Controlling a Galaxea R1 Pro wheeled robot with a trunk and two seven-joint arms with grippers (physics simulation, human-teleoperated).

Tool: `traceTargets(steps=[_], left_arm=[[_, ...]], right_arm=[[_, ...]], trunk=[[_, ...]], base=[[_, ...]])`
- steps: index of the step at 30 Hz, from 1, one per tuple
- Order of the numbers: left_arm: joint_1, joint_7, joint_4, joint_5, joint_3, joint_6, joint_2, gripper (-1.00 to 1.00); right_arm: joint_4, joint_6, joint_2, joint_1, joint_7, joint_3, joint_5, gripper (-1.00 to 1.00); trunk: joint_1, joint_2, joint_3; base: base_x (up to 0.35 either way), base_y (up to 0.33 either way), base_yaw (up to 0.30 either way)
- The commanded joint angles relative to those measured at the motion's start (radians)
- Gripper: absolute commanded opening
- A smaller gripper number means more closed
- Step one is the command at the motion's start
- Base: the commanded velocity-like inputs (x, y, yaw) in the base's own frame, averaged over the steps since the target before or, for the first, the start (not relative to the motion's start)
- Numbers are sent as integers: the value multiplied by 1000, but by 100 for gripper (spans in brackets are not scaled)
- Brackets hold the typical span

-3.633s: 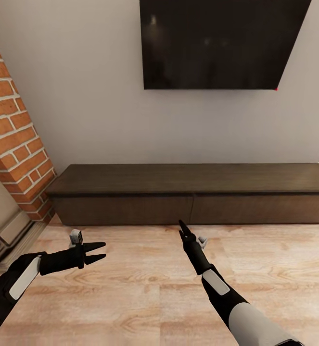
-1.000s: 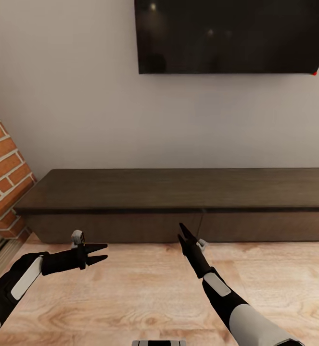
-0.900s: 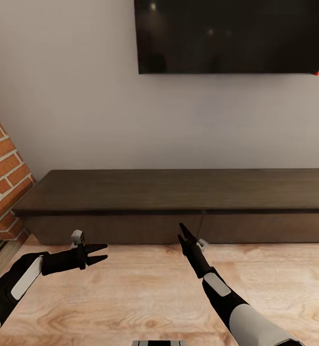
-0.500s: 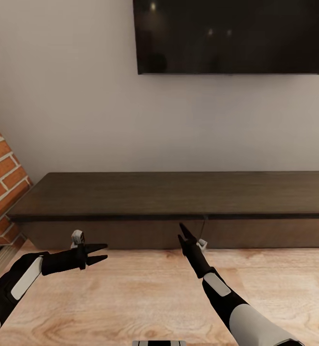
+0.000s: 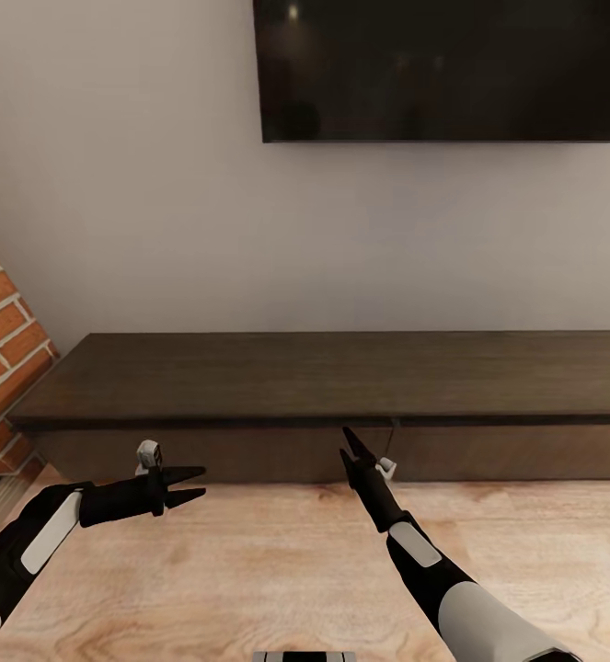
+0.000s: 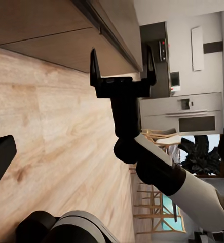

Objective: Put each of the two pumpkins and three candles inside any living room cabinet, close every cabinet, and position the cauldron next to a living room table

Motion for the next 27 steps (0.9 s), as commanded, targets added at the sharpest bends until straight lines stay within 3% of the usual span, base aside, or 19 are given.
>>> traceTargets(steps=[1, 27], left_arm=[[-1, -2, 0, 4, -3, 5, 1, 100], [-1, -1, 2, 3, -9, 4, 1, 100]], right_arm=[[2, 9, 0, -1, 4, 3, -10, 100], [29, 9, 0, -1, 2, 3, -11, 100]], trunk=[[0, 0, -1], [0, 0, -1]], base=[[76, 0, 0], [69, 0, 0]])
